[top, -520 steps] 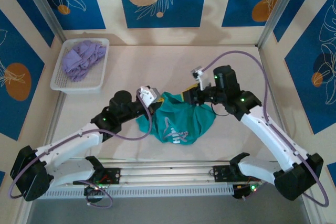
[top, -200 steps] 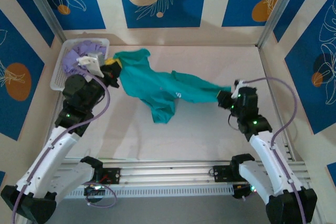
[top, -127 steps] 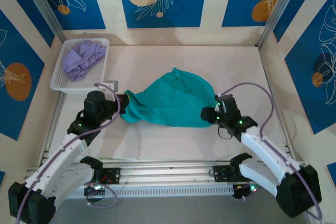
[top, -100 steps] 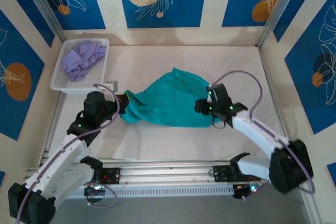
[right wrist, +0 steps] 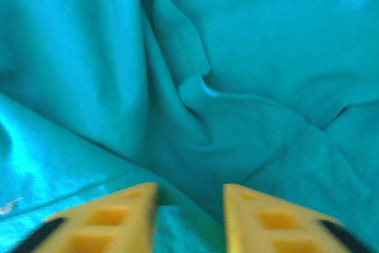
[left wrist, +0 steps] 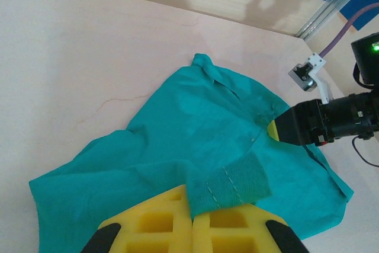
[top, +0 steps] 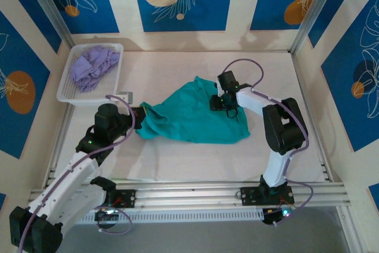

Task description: Fold the inside-out t-shirt

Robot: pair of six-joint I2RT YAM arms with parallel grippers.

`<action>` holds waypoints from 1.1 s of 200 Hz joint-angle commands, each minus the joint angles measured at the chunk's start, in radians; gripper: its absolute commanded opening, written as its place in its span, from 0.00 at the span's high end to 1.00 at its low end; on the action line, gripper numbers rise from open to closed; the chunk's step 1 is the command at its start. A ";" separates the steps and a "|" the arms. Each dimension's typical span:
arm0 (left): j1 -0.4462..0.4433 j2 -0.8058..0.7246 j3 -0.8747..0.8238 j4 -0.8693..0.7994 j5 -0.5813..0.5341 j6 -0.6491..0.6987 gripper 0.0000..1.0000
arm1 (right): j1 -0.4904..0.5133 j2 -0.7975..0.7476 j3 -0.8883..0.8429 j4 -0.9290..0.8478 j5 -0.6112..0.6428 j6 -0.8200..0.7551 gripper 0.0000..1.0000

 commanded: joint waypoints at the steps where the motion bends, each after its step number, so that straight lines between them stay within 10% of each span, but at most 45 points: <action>1: 0.011 0.006 -0.010 0.042 0.020 0.009 1.00 | 0.004 -0.023 0.020 -0.025 -0.059 -0.012 0.83; 24: 0.011 0.019 -0.004 0.053 0.018 0.006 1.00 | 0.001 -0.073 0.007 -0.021 -0.071 -0.019 1.00; 150: 0.029 -0.024 0.063 -0.036 -0.105 0.051 1.00 | 0.250 -0.539 -0.429 -0.019 -0.199 0.097 1.00; 182: 0.034 -0.017 0.066 -0.036 -0.104 0.048 1.00 | 0.232 -0.549 -0.403 -0.046 -0.129 0.087 0.69; 220: 0.034 -0.013 0.063 -0.036 -0.092 0.048 1.00 | 0.099 -0.531 -0.381 -0.046 -0.082 0.117 0.58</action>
